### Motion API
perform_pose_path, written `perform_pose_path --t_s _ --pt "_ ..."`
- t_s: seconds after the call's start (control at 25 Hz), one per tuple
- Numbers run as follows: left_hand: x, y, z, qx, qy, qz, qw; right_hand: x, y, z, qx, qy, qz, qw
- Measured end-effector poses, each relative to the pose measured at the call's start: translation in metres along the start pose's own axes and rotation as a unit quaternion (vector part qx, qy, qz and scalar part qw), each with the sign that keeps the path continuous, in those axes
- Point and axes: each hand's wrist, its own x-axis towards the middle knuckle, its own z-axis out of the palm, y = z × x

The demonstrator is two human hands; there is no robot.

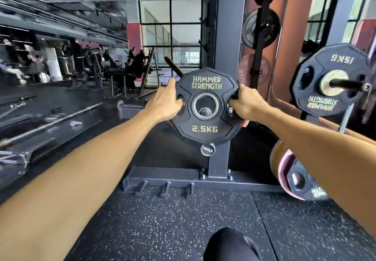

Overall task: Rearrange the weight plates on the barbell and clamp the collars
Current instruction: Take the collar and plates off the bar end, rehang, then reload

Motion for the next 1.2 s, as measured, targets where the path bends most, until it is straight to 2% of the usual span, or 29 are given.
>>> perform_pose_path --t_s 0.56,0.96,1.2 --pt "-0.041 -0.042 0.104 -0.004 -0.100 -0.034 0.994 -0.049 0.057 0.085 0.024 -0.112 0.084 0.990" --pt "-0.037 -0.053 0.139 0.006 -0.102 -0.038 0.994 -0.052 0.072 0.110 0.036 -0.125 0.112 0.985" --pt "-0.039 -0.060 0.154 0.015 -0.063 -0.027 0.998 -0.053 0.074 0.117 0.018 -0.078 0.096 0.992"
